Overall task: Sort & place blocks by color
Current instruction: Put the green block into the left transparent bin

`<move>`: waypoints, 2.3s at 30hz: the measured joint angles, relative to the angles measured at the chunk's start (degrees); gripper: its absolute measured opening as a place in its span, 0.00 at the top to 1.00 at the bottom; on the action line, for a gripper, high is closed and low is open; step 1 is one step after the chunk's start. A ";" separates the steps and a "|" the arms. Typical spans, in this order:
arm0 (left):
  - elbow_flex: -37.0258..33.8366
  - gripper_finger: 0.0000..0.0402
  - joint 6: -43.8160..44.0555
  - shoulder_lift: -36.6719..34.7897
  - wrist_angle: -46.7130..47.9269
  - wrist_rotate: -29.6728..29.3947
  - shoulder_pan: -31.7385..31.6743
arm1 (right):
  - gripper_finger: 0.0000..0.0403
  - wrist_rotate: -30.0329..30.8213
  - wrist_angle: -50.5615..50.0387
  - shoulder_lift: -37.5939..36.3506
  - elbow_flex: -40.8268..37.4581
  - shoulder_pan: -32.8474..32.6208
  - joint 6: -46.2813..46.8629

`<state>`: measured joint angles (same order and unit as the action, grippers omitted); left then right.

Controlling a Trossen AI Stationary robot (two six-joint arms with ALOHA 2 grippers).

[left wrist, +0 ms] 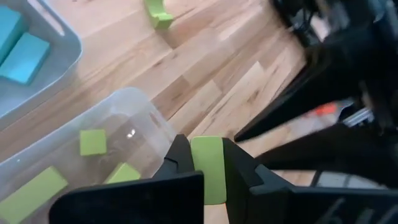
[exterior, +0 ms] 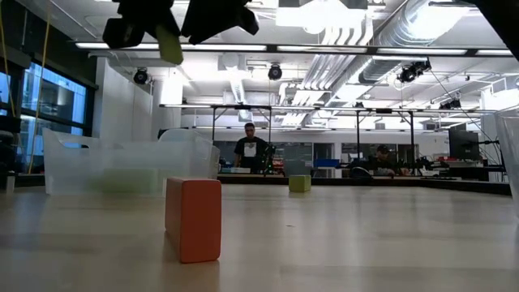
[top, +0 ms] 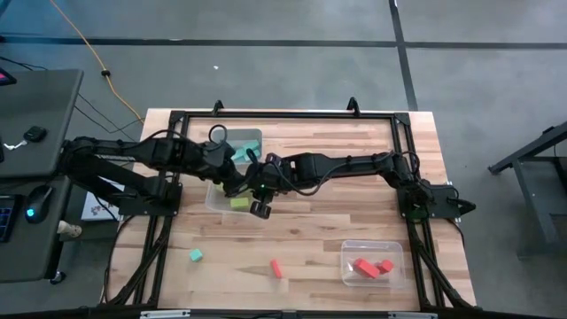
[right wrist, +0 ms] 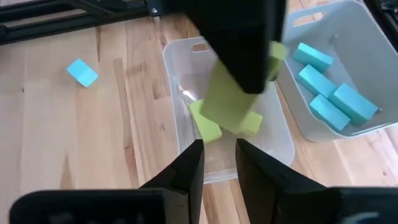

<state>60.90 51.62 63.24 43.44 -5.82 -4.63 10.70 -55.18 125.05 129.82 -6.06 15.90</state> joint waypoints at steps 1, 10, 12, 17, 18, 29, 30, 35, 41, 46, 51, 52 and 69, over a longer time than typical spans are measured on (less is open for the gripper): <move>0.00 1.00 -0.36 0.00 0.63 -0.02 0.03 | 0.80 -0.13 0.00 0.00 0.00 0.07 -0.55; 0.00 1.00 -2.34 0.70 9.90 -4.03 0.03 | 0.65 1.33 -0.04 0.00 0.00 1.15 -2.93; 0.00 1.00 -2.35 1.60 12.77 -4.22 0.03 | 0.61 1.35 -0.45 -0.22 -0.02 1.57 -2.95; 0.02 1.00 -2.71 5.89 14.97 -4.84 0.03 | 0.58 1.07 -2.11 -1.88 -0.02 2.62 -2.81; 0.02 1.00 -2.79 6.83 15.07 -4.87 0.02 | 0.58 1.09 -2.83 -2.13 -0.02 2.82 -2.57; 0.02 1.00 -8.02 18.42 17.61 -2.73 -0.68 | 0.58 1.47 -7.44 -4.52 -0.02 4.22 -0.75; 0.02 1.00 -8.72 19.37 17.74 -2.23 -0.89 | 0.58 1.44 -7.78 -4.50 -0.02 4.21 -0.76; 0.02 1.00 -11.12 23.93 18.19 -1.95 -1.04 | 0.58 1.48 -8.89 -4.50 -0.02 4.17 -0.75; 0.02 1.00 -13.27 28.57 18.96 -1.85 -1.04 | 0.58 2.32 -10.22 -4.42 -0.04 4.15 -0.92; 0.02 1.00 -15.23 31.01 19.87 -1.80 -1.04 | 0.58 2.59 -11.35 -4.42 -0.04 4.10 -0.33; 0.02 1.00 -17.19 32.55 19.83 -1.75 -0.99 | 0.58 2.92 -13.29 -4.42 -0.04 4.17 1.99; 0.02 1.00 -17.36 32.79 19.85 -1.77 -0.99 | 0.58 2.92 -14.02 -4.42 -0.04 4.17 2.16; 0.02 0.89 -18.44 33.48 20.00 -1.83 -0.99 | 0.58 2.62 -24.51 -4.42 -0.04 3.98 8.28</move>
<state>60.93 33.18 96.72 63.44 -7.65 -5.63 13.32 -79.68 120.64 129.78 -2.08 24.18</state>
